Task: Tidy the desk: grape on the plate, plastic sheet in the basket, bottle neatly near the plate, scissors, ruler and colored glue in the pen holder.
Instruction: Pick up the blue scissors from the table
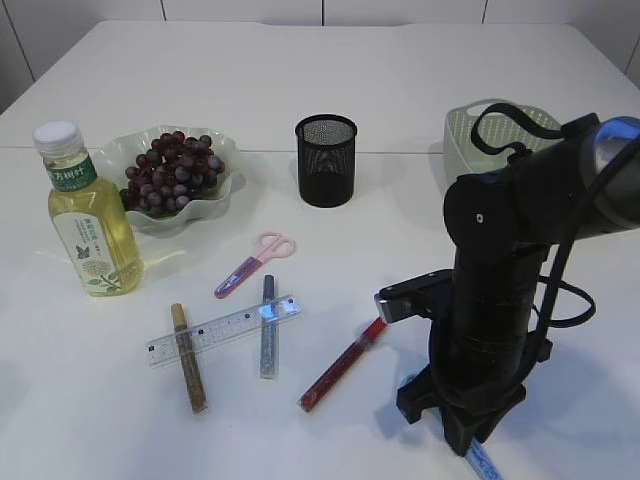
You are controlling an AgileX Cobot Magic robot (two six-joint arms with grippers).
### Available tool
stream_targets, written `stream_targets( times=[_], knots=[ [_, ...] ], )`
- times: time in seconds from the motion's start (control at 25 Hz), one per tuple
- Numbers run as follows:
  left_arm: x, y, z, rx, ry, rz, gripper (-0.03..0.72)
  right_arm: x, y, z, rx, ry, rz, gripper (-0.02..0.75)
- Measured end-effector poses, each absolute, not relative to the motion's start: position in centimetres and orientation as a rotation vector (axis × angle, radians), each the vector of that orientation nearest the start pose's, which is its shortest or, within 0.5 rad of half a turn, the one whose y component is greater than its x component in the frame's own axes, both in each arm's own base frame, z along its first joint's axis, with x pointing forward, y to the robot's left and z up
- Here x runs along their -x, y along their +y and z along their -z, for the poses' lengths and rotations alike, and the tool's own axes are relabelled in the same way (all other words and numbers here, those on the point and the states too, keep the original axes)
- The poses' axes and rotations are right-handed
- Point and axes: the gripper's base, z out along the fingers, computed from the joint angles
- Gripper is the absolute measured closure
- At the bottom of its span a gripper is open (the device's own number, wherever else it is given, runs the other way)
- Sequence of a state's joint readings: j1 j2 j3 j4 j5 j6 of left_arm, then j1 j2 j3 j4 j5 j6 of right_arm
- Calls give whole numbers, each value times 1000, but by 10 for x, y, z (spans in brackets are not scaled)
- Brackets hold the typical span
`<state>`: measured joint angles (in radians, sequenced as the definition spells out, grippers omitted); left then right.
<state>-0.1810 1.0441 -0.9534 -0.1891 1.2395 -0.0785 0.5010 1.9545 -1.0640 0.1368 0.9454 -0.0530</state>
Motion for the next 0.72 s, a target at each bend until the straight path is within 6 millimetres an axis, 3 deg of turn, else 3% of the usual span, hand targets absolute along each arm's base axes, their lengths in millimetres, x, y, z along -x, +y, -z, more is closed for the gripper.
stream_targets(
  times=[0.72],
  knots=[
    [-166, -47, -323, -99, 2822, 326, 253, -285, 167, -128, 696, 3225, -97, 538]
  ],
)
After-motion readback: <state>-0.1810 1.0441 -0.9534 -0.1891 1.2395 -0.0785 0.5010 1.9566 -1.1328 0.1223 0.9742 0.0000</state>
